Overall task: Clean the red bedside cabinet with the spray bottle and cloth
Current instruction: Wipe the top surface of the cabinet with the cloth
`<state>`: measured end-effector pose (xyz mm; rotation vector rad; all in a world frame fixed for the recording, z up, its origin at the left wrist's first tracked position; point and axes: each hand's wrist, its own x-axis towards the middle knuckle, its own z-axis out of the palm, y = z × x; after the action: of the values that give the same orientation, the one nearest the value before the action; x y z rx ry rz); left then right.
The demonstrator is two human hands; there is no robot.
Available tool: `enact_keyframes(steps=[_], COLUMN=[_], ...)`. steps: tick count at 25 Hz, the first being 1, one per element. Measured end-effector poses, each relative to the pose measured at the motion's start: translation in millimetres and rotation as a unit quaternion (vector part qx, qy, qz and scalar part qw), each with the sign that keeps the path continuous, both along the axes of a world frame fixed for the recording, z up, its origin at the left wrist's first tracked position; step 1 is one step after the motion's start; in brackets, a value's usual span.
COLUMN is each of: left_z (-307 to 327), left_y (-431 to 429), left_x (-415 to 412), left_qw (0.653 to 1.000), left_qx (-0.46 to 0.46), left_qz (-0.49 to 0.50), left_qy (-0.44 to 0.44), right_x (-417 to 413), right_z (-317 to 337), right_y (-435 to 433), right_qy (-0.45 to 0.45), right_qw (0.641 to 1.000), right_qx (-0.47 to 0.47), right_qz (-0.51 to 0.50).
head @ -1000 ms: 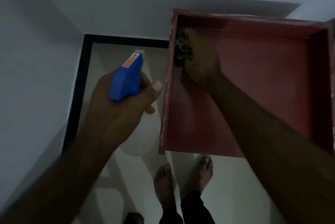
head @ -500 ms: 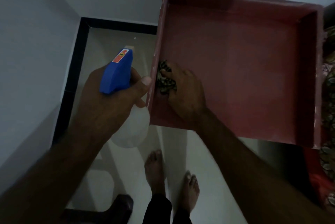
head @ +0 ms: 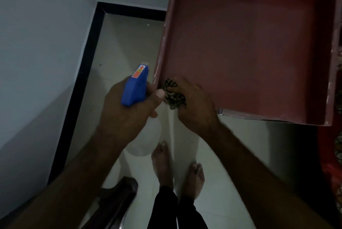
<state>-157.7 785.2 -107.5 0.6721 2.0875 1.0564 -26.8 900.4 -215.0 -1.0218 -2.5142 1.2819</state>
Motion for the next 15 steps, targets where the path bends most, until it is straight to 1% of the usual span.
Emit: enact_keyframes(steps=[3,6,11,13,15], left_z=[-15.9,-33.1,-50.7,-49.9,-45.4], left_y=[-17.6,-31.5,-38.4,-34.2,-25.7], left_x=[4.4,2.6,-1.9,-5.0,-9.8], left_qw=[0.999,0.995,0.989,0.989,0.993], left_qx=[-0.050,-0.086,-0.140,-0.135,-0.107], left_qz=[-0.002,-0.021,-0.003,-0.002,-0.001], left_qy=[0.019,0.034,0.051,0.054,0.047], right_x=[17.9,30.9,37.0,35.8,34.0], right_z=[7.3,11.4,12.7,12.7,13.4], right_y=[1.1,6.9,10.5,10.6,10.9], right_qy=[0.031,0.051,0.066,0.064,0.061], right_qw=[0.986,0.967,0.950,0.950,0.951], right_qx=[-0.089,-0.138,-0.159,-0.157,-0.152], right_qz=[-0.135,-0.206,-0.260,-0.263,-0.262])
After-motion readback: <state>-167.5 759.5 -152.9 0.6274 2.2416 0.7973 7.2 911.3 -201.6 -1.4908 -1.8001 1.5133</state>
